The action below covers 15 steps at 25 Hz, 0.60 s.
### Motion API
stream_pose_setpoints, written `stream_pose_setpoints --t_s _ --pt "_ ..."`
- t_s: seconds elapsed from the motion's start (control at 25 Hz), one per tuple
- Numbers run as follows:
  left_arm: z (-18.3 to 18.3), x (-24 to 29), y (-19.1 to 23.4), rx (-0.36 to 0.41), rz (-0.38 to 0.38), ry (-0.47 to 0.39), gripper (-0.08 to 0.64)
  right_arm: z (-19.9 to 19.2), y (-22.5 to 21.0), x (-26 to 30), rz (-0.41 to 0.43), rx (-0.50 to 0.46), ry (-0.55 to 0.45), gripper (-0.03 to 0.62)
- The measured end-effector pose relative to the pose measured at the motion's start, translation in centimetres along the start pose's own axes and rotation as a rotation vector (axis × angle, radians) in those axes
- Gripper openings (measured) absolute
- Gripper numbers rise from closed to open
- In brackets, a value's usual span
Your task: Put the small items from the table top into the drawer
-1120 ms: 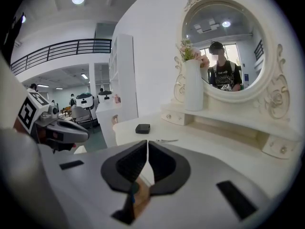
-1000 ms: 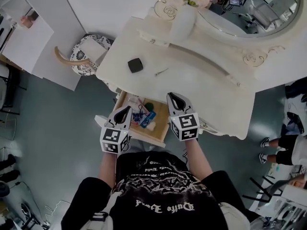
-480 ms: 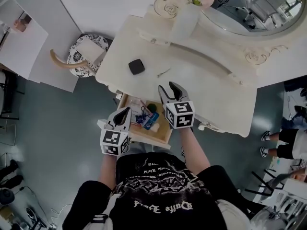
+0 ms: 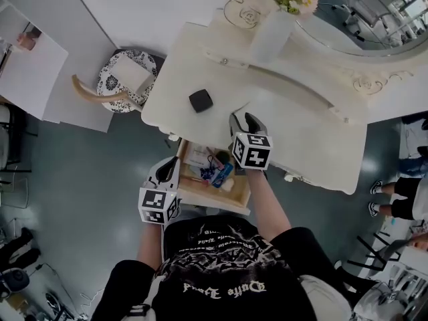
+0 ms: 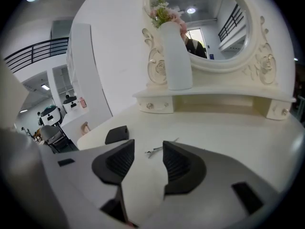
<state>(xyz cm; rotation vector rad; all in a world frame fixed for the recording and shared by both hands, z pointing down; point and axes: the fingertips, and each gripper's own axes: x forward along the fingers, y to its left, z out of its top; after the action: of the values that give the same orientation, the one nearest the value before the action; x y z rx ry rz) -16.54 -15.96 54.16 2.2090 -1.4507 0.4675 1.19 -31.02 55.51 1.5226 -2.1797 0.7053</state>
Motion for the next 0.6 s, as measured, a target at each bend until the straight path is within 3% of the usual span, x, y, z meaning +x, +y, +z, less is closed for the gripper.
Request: stream_pose_setpoints --t_s 0.6 --pt "-0.1 0.1 3.8 0.014 -0.01 0.032 0.017 -1.6 -0.8 3.1 -0.155 0.168 0.097 0.179"
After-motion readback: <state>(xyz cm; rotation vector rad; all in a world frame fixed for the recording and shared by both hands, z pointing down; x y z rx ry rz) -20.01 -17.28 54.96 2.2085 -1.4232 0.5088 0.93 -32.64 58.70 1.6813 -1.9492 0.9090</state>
